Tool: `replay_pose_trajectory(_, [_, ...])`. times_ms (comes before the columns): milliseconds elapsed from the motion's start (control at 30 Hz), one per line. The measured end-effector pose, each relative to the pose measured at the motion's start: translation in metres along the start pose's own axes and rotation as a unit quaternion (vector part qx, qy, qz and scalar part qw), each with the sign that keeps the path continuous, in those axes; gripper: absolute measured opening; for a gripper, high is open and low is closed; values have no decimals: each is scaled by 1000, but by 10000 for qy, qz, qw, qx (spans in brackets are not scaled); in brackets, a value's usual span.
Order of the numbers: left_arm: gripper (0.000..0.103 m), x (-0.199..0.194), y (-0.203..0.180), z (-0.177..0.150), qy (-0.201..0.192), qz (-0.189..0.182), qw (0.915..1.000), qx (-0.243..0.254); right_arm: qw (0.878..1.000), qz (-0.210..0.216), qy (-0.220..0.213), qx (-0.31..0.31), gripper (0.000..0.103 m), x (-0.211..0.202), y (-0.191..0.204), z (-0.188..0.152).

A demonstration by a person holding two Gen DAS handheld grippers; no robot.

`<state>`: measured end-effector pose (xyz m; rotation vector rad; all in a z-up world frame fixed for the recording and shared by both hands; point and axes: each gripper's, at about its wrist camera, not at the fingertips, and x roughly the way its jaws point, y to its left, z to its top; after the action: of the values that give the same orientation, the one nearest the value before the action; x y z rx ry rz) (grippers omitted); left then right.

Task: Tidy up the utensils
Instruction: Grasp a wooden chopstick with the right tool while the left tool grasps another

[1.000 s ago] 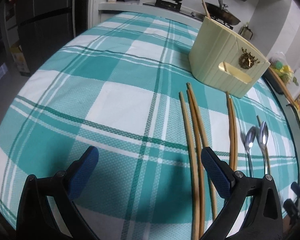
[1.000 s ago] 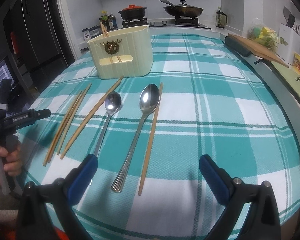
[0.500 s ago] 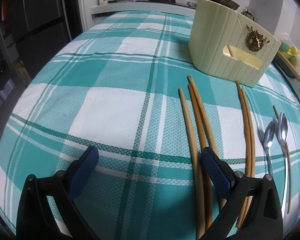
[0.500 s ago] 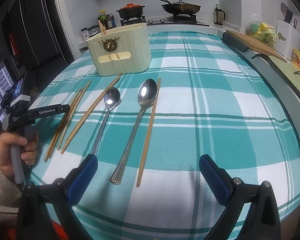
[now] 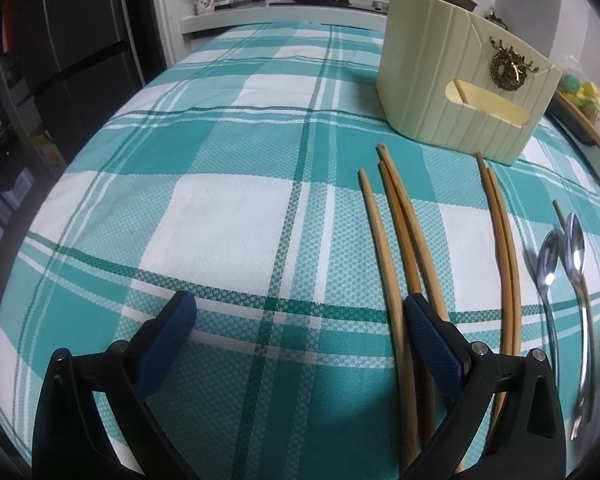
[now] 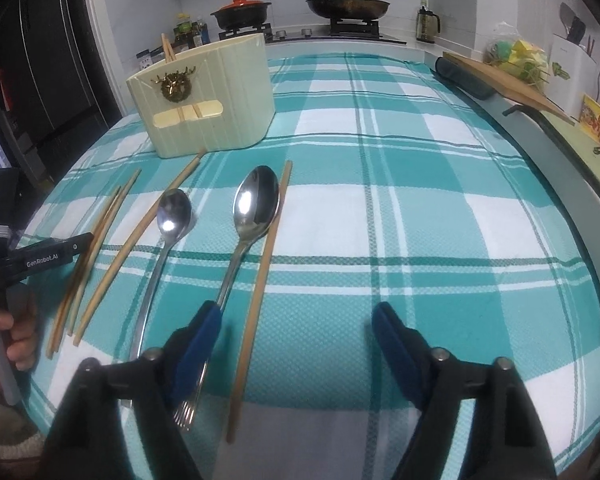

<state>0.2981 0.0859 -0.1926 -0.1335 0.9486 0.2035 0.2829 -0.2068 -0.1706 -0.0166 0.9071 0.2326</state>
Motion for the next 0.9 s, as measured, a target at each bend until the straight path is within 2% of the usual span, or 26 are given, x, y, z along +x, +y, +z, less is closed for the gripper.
replay_pose_trajectory(167, [103, 0, 0, 0, 0, -7, 10000, -3, 9997, 33, 163, -186, 42, 22, 10, 6])
replay_pose_trajectory(233, [103, 0, 0, 0, 0, -1, 10000, -4, 9991, -153, 92, -384, 33, 25, 15, 7])
replay_pose_trajectory(300, [103, 0, 0, 0, 1, 0, 10000, -3, 9988, -289, 38, -394, 18, 24, 13, 6])
replay_pose_trajectory(367, [103, 0, 0, 0, 1, -3, 10000, -4, 9987, -426, 5, -280, 11, 23, 7, 4])
replay_pose_trajectory(633, [103, -1, 15, -2, 74, 267, 9991, -334, 9941, -952, 29, 526, 11, 5, -32, -11])
replay_pose_trajectory(767, [103, -3, 21, -3, 217, 67, 9997, 5, 9942, -846, 201, 637, 12, 0, -39, -15])
replay_pose_trajectory(833, [103, -3, 24, -2, 356, -84, 9991, 210, 9951, -719, 312, 595, 19, 0, -40, -14])
replay_pose_trajectory(900, [103, -3, 28, 0, 527, -173, 9978, 357, 9964, -551, 411, 488, 42, -1, -40, -13])
